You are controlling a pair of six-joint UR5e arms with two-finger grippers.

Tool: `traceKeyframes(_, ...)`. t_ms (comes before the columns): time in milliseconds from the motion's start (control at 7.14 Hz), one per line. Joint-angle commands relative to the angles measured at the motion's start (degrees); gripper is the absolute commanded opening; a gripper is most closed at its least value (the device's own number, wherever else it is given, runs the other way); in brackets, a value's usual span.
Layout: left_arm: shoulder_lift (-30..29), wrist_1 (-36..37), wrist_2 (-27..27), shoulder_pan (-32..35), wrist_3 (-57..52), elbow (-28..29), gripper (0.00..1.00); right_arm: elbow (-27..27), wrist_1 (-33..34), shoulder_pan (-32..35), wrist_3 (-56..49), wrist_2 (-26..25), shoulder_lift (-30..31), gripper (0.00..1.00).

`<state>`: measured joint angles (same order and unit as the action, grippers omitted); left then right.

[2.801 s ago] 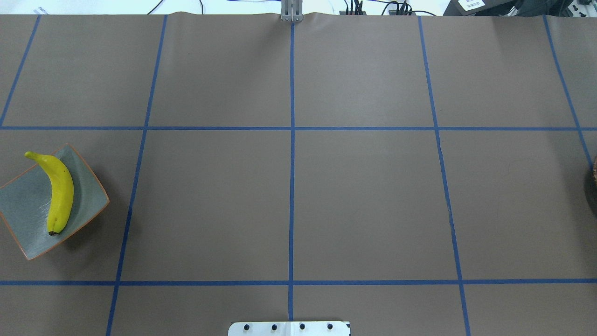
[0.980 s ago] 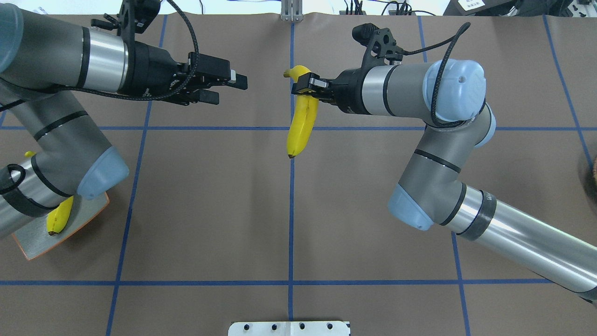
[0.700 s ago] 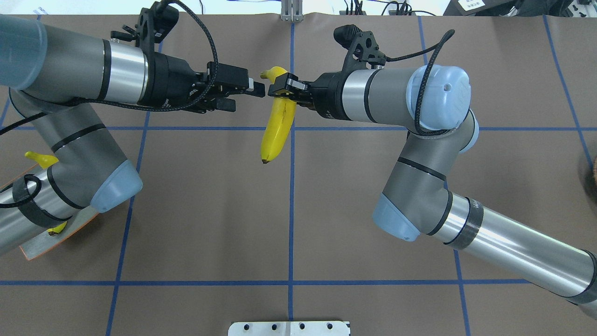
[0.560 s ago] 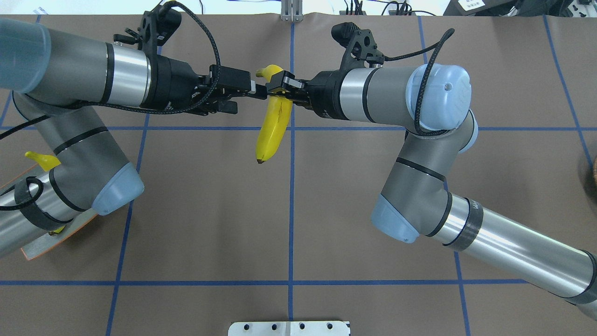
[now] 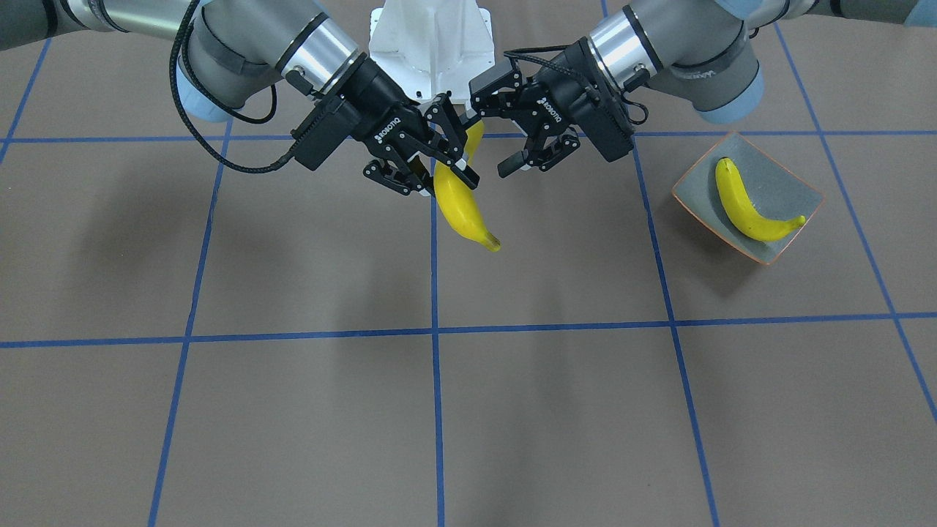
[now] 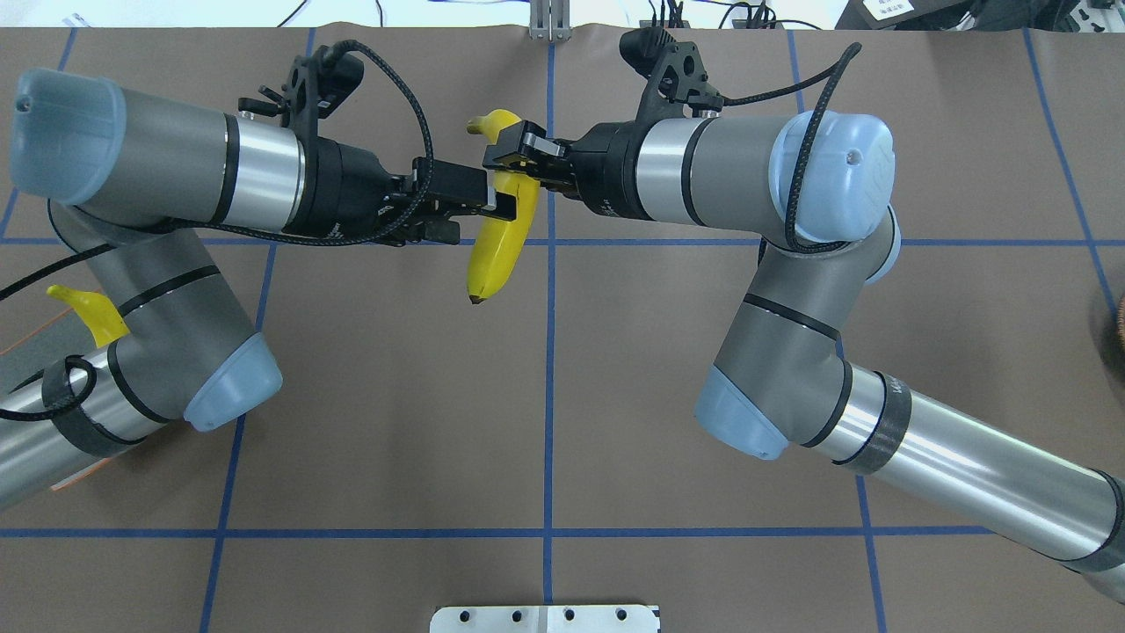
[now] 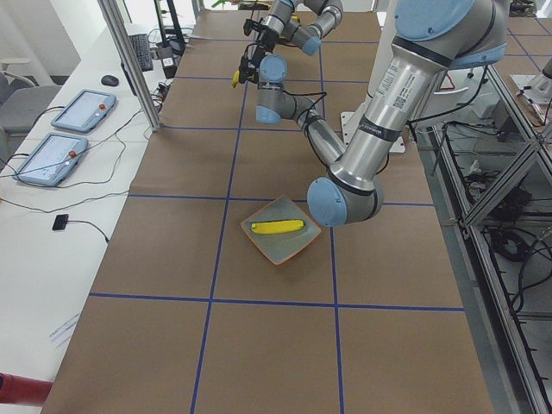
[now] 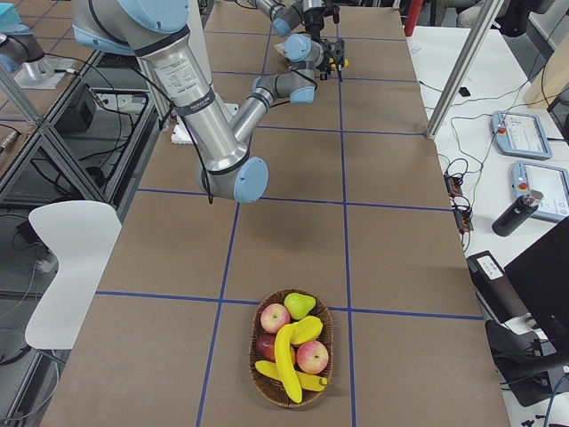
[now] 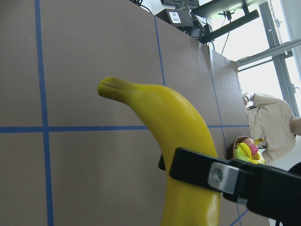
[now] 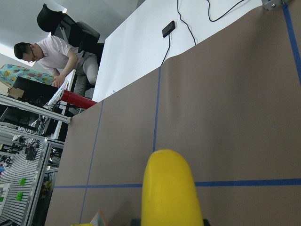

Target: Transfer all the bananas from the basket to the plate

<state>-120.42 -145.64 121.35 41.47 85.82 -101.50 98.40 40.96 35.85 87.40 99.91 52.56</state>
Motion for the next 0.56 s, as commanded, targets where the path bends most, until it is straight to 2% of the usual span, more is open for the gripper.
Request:
traceKeyframes(0,0.0,0.0,-0.1,-1.6,-0.2,-0.4,0.99,0.0,-0.1,0.0,0.0,-0.1,-0.2,0.0)
traceKeyframes(140,0.0,0.0,-0.2,-1.6,-0.2,-0.5,0.8,0.1,-0.2,0.0,0.0,-0.1,-0.2,0.0)
traceKeyframes(280,0.1,0.0,-0.2,-1.6,-0.4,-0.5,0.37,0.1,-0.3,0.0,0.0,-0.1,-0.2,0.0)
traceKeyframes(420,0.4,0.0,-0.2,-1.6,-0.4,-1.1,0.0,0.1,-0.5,0.1,0.0,-0.1,-0.2,0.0)
